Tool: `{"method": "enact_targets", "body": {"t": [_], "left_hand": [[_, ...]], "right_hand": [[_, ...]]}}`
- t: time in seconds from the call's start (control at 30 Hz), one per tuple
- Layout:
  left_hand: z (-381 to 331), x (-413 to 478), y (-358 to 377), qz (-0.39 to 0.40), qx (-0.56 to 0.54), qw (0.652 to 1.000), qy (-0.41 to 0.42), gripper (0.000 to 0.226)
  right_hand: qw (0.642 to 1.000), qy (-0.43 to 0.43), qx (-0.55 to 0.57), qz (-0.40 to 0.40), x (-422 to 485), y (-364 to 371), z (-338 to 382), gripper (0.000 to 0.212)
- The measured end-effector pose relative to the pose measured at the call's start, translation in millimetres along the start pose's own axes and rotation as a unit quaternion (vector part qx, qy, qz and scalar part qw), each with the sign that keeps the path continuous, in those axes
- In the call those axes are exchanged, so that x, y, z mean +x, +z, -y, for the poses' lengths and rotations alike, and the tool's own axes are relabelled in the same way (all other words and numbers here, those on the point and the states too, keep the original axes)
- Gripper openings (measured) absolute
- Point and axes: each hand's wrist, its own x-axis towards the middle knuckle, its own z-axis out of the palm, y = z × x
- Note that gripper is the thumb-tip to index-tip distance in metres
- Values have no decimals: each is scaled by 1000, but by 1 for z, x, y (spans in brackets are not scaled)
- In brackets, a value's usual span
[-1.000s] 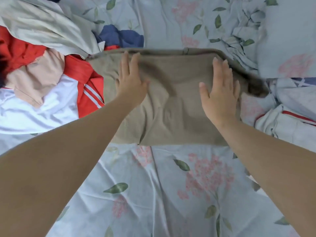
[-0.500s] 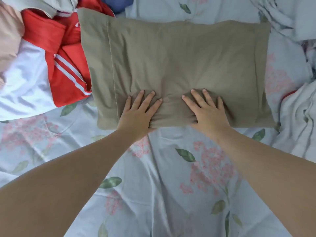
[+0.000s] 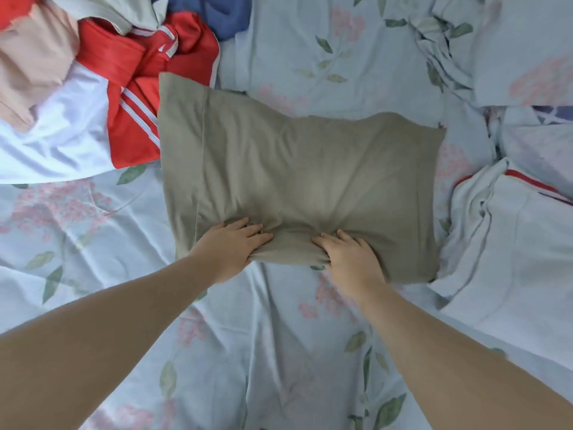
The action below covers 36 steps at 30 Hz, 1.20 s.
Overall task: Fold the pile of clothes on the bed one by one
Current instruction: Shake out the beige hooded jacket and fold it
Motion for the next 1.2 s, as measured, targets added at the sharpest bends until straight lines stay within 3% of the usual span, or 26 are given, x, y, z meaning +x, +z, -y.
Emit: {"method": "enact_targets", "body": {"t": [0.27,0.43,0.53,0.6,0.67,0.77,0.83,0.93,1.1,1.2], "left_hand": [[-56,-104,85,80,-18,996,31,52],[-70,-142,127,47,-25,998,25,52],[-64,-160,152,-19,-147,989,-19,54],[-59,-177,162,-147,-283,942,-104,48],[-52,-188,167,-236,-358,869,-245,45],[-45,-193,165,-216,-465,754,-411,62],[-42,-192,169,-171,-528,712,-430,56],[-33,-192,172,-138,-522,751,-380,22],[11,-214,166,-164,-394,817,-388,28],[12,-210,167,-136,-389,821,-395,22]], "right_hand": [[995,7,28,92,-114,76,38,50],[996,24,19,87,-151,113,56,53],[993,71,60,70,-160,120,73,65],[986,103,115,55,-164,122,88,72],[979,118,157,57,-165,123,101,71],[974,134,179,48,-164,124,117,66],[971,149,186,34,-163,125,127,64],[973,152,169,40,-163,130,133,62],[974,175,130,60,-162,131,124,60],[971,190,128,62,-160,130,123,60]]}}
